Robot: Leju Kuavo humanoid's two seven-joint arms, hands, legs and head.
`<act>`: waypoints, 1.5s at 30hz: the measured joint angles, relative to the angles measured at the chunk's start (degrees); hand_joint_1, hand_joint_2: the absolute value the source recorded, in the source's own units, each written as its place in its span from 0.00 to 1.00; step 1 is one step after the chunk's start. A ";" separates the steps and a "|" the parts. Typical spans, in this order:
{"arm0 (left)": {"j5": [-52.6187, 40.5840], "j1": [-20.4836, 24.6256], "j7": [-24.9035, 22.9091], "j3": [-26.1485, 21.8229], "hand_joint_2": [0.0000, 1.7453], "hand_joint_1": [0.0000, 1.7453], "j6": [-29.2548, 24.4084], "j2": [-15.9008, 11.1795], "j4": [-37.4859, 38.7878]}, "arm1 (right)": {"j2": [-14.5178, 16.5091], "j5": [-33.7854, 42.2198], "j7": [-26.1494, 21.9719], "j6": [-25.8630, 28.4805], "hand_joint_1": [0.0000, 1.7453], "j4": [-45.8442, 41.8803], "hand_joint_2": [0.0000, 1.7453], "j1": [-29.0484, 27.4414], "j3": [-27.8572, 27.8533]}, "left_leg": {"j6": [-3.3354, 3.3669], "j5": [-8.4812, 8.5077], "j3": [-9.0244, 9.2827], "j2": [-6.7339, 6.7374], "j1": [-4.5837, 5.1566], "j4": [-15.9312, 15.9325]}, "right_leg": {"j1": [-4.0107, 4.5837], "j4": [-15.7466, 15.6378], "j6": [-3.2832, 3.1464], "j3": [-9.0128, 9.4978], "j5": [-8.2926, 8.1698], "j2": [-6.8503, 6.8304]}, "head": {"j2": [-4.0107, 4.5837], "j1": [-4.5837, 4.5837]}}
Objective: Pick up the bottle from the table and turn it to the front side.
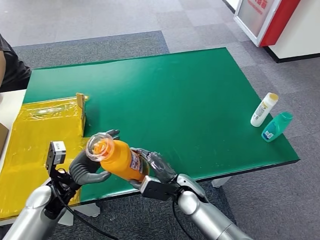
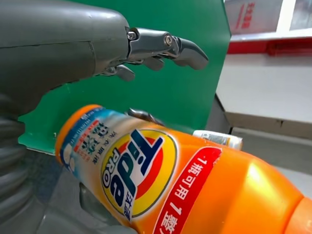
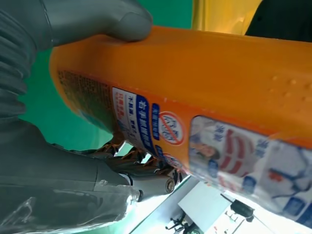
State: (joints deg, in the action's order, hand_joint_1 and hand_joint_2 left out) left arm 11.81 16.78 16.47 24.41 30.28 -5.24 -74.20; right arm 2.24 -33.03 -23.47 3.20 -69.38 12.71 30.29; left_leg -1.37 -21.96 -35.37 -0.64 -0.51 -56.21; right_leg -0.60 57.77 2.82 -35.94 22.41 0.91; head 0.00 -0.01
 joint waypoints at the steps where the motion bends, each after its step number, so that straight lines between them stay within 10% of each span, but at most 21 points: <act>1: -0.03 0.41 0.17 0.71 1.00 0.00 0.11 -0.38 0.20 | 0.03 0.00 -0.02 0.10 1.00 0.52 1.00 0.30 0.27 | 0.00 0.00 0.00 0.00 0.00 0.00 | 0.00 0.00 0.00 0.00 0.00 0.00 | 0.00 -0.01; 29: -4.41 4.39 1.59 10.54 1.00 0.00 -0.03 -5.28 -1.39 | 0.70 -0.69 2.15 1.52 1.00 8.51 1.00 3.88 1.86 | -0.03 0.02 0.00 0.00 0.00 0.00 | 0.01 0.01 -0.01 0.00 -0.01 0.00 | 0.00 0.00; 33: -7.70 4.44 1.58 11.14 1.00 1.00 -3.26 -5.55 -2.29 | 0.82 -1.50 3.06 1.81 1.00 9.17 1.00 4.08 1.81 | -0.03 0.02 0.00 0.00 0.00 0.00 | 0.01 0.01 -0.01 -0.01 -0.01 0.00 | 0.00 -0.01; 45: -18.56 2.04 -0.68 11.09 1.00 1.00 -15.38 -3.29 -6.56 | 0.86 -2.52 4.13 2.19 1.00 8.84 1.00 2.77 0.73 | -0.03 0.02 0.00 0.00 0.00 0.00 | 0.01 0.00 -0.01 -0.02 -0.01 0.00 | 0.00 0.00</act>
State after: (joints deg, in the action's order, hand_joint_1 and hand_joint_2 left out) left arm -6.75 18.81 15.79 35.51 14.90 -8.54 -80.76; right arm 3.10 -35.54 -19.34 5.39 -60.54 15.48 31.02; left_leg -1.41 -21.94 -35.37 -0.64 -0.51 -56.21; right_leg -0.59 57.77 2.81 -35.96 22.40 0.91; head 0.00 -0.02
